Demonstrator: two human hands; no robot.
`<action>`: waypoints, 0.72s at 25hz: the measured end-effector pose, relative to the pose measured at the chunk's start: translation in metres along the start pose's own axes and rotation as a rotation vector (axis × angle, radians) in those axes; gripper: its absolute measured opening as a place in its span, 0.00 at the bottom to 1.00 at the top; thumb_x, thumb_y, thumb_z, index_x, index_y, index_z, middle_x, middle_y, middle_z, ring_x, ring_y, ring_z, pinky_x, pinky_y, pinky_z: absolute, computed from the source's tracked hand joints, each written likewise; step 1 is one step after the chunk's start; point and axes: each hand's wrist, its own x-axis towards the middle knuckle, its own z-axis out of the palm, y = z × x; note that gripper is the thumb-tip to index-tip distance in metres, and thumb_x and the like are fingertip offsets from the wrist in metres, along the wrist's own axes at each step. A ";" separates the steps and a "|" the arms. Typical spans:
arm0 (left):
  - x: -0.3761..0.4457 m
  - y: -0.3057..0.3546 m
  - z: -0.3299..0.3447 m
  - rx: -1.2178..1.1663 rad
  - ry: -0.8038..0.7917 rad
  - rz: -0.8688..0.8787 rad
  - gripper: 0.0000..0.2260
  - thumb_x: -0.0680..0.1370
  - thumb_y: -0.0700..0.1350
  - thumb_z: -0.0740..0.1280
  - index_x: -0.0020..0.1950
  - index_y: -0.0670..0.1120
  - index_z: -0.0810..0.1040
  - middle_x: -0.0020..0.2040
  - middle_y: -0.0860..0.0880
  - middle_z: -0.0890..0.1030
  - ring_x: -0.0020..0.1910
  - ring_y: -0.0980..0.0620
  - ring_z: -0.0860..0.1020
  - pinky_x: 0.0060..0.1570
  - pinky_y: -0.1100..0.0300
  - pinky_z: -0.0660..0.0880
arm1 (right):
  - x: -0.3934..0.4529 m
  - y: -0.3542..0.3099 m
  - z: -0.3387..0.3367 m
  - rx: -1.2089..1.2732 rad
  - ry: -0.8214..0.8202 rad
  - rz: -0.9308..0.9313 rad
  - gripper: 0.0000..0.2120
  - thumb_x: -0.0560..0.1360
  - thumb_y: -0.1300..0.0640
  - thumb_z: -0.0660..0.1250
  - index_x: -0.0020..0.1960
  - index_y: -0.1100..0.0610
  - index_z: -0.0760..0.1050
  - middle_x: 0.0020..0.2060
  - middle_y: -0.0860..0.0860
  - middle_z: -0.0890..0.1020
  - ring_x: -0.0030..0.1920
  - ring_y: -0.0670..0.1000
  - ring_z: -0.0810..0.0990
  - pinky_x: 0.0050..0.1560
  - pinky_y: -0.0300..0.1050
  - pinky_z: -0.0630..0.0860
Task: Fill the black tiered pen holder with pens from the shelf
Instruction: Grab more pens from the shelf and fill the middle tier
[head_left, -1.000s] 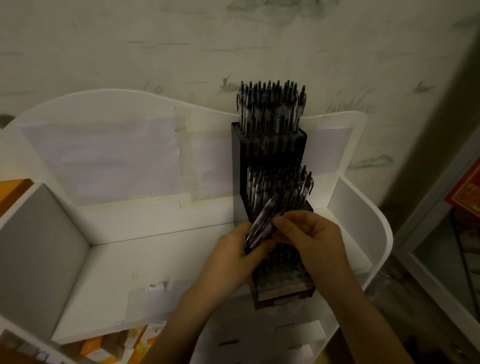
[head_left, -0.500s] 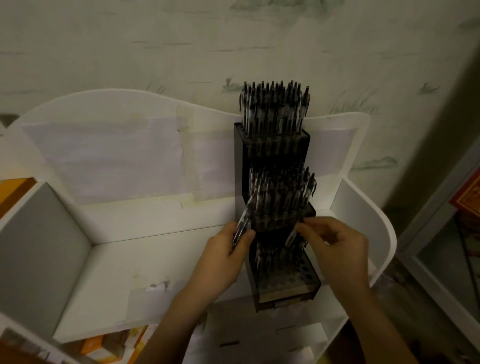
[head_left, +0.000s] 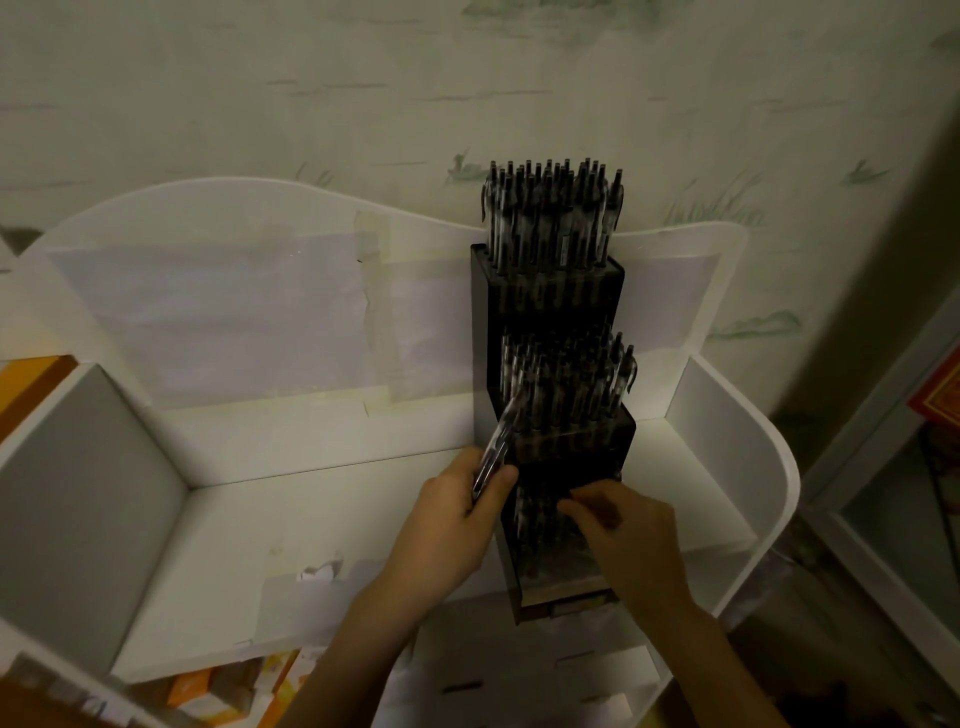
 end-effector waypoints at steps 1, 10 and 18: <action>0.000 0.001 0.000 -0.003 0.001 0.003 0.08 0.80 0.55 0.61 0.46 0.52 0.73 0.26 0.57 0.74 0.23 0.59 0.70 0.24 0.57 0.71 | -0.003 0.003 0.002 -0.017 -0.010 0.011 0.07 0.71 0.59 0.75 0.45 0.49 0.81 0.38 0.40 0.83 0.41 0.37 0.82 0.44 0.29 0.78; 0.000 0.005 0.009 -0.022 -0.081 0.037 0.07 0.80 0.52 0.64 0.46 0.50 0.74 0.27 0.56 0.72 0.24 0.60 0.68 0.28 0.58 0.68 | 0.008 -0.018 -0.013 -0.026 0.030 -0.033 0.10 0.70 0.59 0.76 0.51 0.56 0.84 0.42 0.45 0.85 0.42 0.38 0.83 0.46 0.26 0.75; 0.000 0.015 0.021 -0.080 -0.203 0.053 0.05 0.80 0.46 0.66 0.53 0.47 0.76 0.35 0.53 0.75 0.29 0.62 0.72 0.31 0.68 0.68 | 0.014 -0.056 -0.023 0.351 -0.227 0.085 0.10 0.75 0.64 0.69 0.50 0.51 0.83 0.44 0.43 0.86 0.47 0.43 0.84 0.46 0.33 0.78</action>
